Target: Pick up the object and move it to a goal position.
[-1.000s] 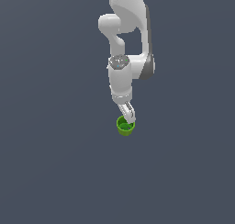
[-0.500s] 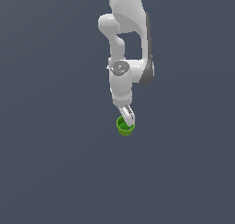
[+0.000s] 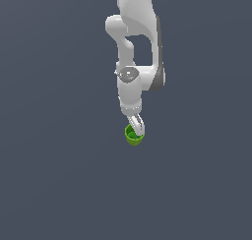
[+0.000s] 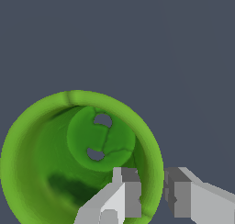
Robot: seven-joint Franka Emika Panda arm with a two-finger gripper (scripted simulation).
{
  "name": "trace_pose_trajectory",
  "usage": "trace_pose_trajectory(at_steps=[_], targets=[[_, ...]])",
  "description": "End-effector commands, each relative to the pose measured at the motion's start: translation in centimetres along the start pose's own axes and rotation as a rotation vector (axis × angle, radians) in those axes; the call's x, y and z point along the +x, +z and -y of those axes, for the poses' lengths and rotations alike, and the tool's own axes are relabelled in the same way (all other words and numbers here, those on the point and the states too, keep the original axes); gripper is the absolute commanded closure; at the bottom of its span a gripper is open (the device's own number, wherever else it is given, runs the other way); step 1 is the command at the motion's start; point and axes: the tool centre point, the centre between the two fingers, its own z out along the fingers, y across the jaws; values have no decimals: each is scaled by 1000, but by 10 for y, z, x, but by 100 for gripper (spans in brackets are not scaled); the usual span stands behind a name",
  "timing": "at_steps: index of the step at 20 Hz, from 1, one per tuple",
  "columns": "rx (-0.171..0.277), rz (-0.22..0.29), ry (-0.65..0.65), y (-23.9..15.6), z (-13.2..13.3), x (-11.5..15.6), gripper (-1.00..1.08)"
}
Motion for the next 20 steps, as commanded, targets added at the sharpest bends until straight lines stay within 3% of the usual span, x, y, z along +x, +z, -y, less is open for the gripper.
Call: trace_pose_trajectory(at_steps=[1,11,20], targets=[[-1,0,0,1,0,0,108],[0,0,0,-14,2,5,108],[-1,-1,1,-71,8,27,108]])
